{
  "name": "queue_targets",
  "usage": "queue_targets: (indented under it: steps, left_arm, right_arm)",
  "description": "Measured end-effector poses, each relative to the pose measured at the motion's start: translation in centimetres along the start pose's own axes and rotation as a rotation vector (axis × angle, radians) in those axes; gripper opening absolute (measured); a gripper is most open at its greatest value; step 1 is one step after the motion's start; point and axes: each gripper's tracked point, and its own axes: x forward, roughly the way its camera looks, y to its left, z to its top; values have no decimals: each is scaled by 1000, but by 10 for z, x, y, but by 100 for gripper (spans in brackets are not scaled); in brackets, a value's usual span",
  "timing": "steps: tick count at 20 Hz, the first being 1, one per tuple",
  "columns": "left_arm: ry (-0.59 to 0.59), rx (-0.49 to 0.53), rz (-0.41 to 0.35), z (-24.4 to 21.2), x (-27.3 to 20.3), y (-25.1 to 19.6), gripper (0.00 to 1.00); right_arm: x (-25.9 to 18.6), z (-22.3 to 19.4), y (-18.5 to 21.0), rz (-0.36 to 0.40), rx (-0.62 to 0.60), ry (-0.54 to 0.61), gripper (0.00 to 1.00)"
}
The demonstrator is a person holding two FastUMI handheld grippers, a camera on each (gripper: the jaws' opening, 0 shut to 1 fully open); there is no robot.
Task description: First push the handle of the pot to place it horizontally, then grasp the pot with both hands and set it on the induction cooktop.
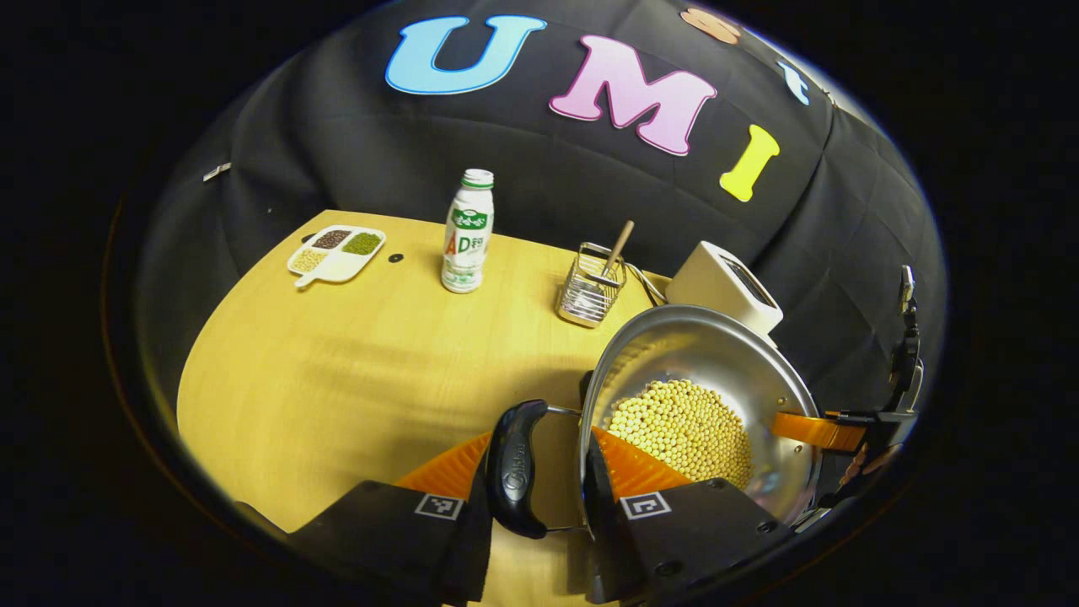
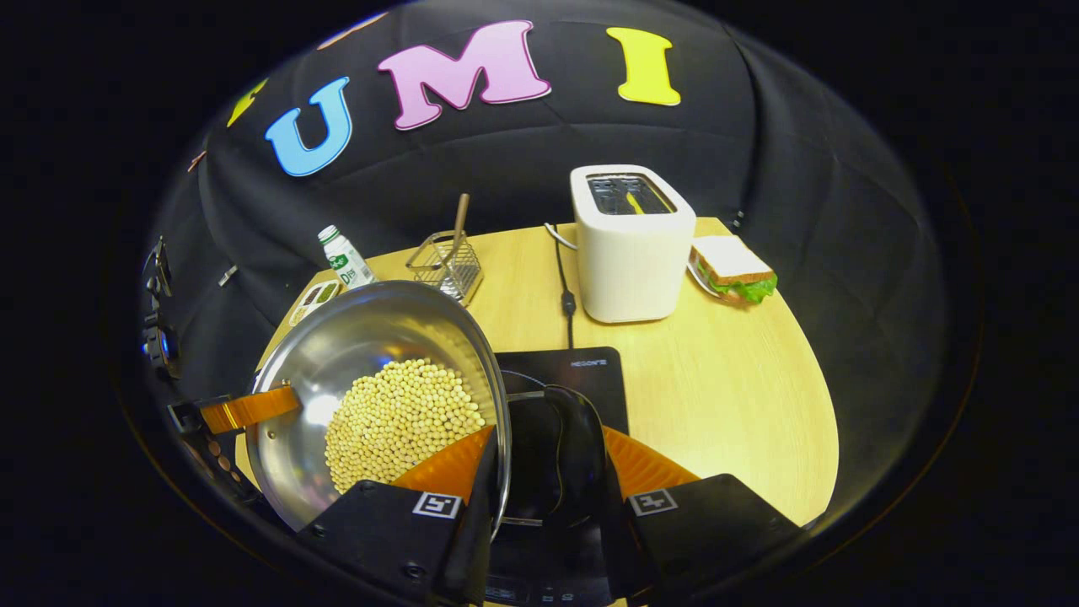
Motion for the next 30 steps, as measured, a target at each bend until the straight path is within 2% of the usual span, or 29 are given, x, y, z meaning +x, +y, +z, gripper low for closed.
queue_targets:
  steps: [5,14,18,22,23,25,26,27,28,29,30]
  left_arm:
    - [29,2,-15,-10,21,-23,53]
    - [47,7,-13,-21,45,-38,51]
    - [51,21,-1,-27,52,-39,53]
    - [31,10,-18,-26,54,-38,54]
    - [28,10,-18,-26,54,-38,55]
    - [35,19,-14,-28,54,-37,56]
    - [45,21,-12,-31,55,-38,57]
    - [52,27,-7,-32,55,-37,58]
    - [61,35,-2,-32,56,-37,59]
    - [74,44,1,-34,56,-37,62]
    - [90,50,4,-36,56,-37,63]
  right_arm:
    - [6,-3,-28,-13,13,12,57]
    - [20,-10,-52,-17,29,40,57]
    - [27,-19,-57,-5,49,63,57]
    - [26,-16,-57,12,51,24,57]
    - [26,-16,-56,21,54,22,53]
    - [26,-16,-55,30,52,19,58]
    - [26,-16,-56,27,49,23,54]
    - [26,-17,-56,25,55,28,58]
    - [26,-16,-56,26,57,31,54]
    - [27,-16,-56,27,58,32,59]
    - [26,-17,-56,28,58,32,59]
